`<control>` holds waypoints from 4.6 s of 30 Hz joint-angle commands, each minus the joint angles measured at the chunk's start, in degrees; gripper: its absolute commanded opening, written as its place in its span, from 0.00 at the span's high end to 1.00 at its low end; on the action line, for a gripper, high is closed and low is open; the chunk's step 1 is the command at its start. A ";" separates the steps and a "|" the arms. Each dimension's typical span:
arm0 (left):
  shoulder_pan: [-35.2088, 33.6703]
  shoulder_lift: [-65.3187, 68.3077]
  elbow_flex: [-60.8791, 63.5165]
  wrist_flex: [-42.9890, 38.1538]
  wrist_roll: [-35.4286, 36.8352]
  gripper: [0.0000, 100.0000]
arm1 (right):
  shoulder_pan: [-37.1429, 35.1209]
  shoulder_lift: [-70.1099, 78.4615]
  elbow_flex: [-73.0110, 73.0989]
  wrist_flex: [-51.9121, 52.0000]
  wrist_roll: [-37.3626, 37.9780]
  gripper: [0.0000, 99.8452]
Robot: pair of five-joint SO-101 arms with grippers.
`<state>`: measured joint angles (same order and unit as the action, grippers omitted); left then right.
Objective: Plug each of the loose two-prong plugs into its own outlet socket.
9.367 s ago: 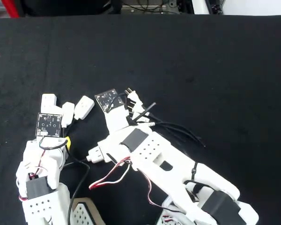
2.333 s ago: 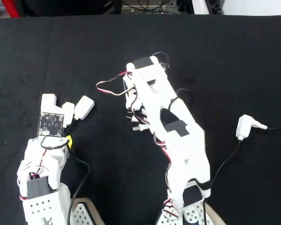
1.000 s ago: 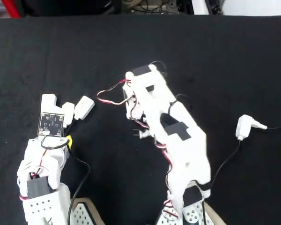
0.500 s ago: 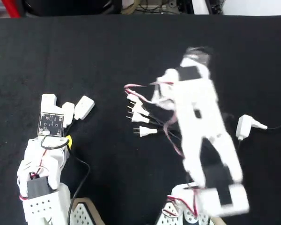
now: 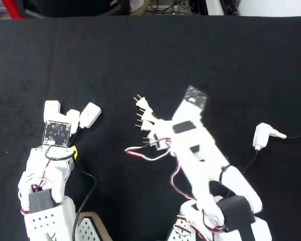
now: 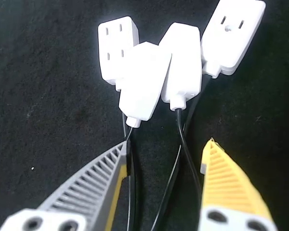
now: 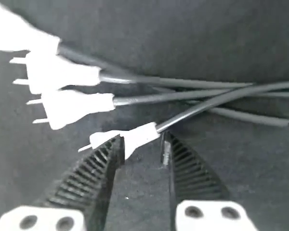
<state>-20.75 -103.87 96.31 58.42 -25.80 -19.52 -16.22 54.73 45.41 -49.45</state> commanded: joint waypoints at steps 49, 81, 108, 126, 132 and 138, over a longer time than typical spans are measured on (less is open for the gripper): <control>0.66 -0.35 1.10 0.00 -0.88 0.75 | 4.40 -18.95 -3.74 7.91 36.04 0.99; 0.57 -0.35 1.10 0.00 -0.88 0.75 | -5.63 19.47 -30.90 21.71 82.81 0.78; 0.66 -0.35 1.10 0.00 -0.88 0.75 | -8.26 24.31 -30.73 27.96 83.16 0.83; 0.66 -0.35 1.10 0.00 -0.88 0.75 | -3.52 30.20 -36.88 27.08 80.88 0.94; 0.75 -0.35 1.10 0.00 -0.88 0.75 | -3.25 30.11 -37.05 27.78 81.58 0.97; 0.75 -0.35 1.10 -0.18 -0.88 0.75 | -3.52 25.01 -36.44 26.64 82.02 0.99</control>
<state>-20.75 -103.87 96.31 58.42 -26.33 -23.74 13.76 20.26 72.84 31.87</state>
